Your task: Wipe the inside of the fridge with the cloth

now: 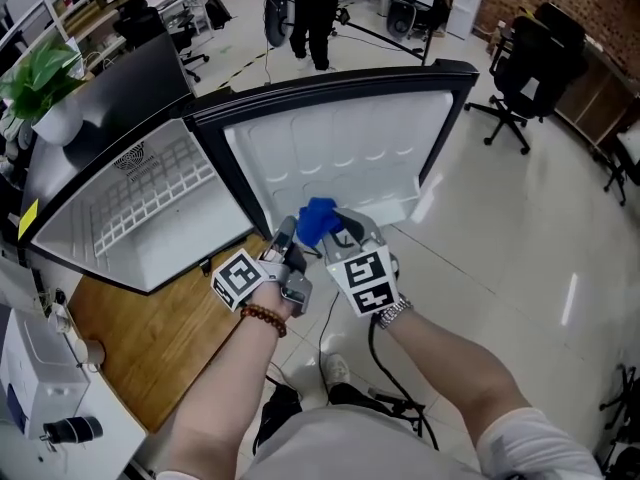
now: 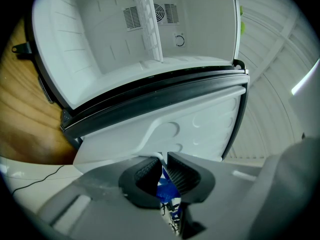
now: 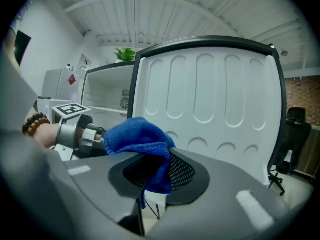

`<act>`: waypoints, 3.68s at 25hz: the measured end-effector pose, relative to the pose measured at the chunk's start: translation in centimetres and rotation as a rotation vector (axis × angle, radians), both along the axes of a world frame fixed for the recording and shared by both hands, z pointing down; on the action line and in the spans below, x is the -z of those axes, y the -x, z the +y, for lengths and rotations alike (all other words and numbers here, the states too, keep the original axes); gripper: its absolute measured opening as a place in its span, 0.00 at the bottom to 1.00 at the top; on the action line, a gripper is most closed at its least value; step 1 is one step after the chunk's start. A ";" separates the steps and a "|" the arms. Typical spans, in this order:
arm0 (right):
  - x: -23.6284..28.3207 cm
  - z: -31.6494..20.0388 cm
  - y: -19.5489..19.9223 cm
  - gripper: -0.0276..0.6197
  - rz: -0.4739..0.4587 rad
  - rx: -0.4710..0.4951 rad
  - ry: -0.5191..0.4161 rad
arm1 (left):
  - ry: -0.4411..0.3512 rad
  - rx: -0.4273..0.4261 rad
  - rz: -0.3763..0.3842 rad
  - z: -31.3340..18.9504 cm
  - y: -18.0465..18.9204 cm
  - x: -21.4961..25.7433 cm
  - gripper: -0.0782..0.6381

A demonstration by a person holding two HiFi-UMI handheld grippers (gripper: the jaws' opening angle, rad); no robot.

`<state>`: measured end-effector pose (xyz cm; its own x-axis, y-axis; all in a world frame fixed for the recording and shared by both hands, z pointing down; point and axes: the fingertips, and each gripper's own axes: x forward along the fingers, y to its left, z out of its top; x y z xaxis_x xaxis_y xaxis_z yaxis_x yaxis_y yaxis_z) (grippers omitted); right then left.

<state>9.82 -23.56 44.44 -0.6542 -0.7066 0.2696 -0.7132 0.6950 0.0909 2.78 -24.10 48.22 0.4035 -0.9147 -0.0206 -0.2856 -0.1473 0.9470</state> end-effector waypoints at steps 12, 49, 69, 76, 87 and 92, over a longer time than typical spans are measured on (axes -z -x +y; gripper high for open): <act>-0.1 -3.3 -8.1 0.15 0.052 -0.142 -0.038 | 0.005 0.007 0.006 0.0 0.1 -0.1 0.16; 1.0 -4.3 -13.9 0.15 0.046 -0.225 -0.033 | 0.141 0.025 -0.108 2.0 -0.7 -4.7 0.17; 5.4 0.9 -1.6 0.15 0.023 0.005 -0.040 | 0.182 0.001 -0.356 4.3 4.3 -2.2 0.25; 7.3 4.3 2.8 0.15 -0.005 0.045 -0.029 | 0.028 0.028 -0.627 7.5 8.3 3.6 0.22; 8.8 12.1 9.3 0.15 -0.081 0.081 0.053 | -0.207 0.012 -1.099 15.8 11.3 12.2 0.13; 10.4 15.1 11.0 0.15 -0.099 0.115 0.034 | -0.247 0.035 -1.180 18.8 12.0 15.2 0.12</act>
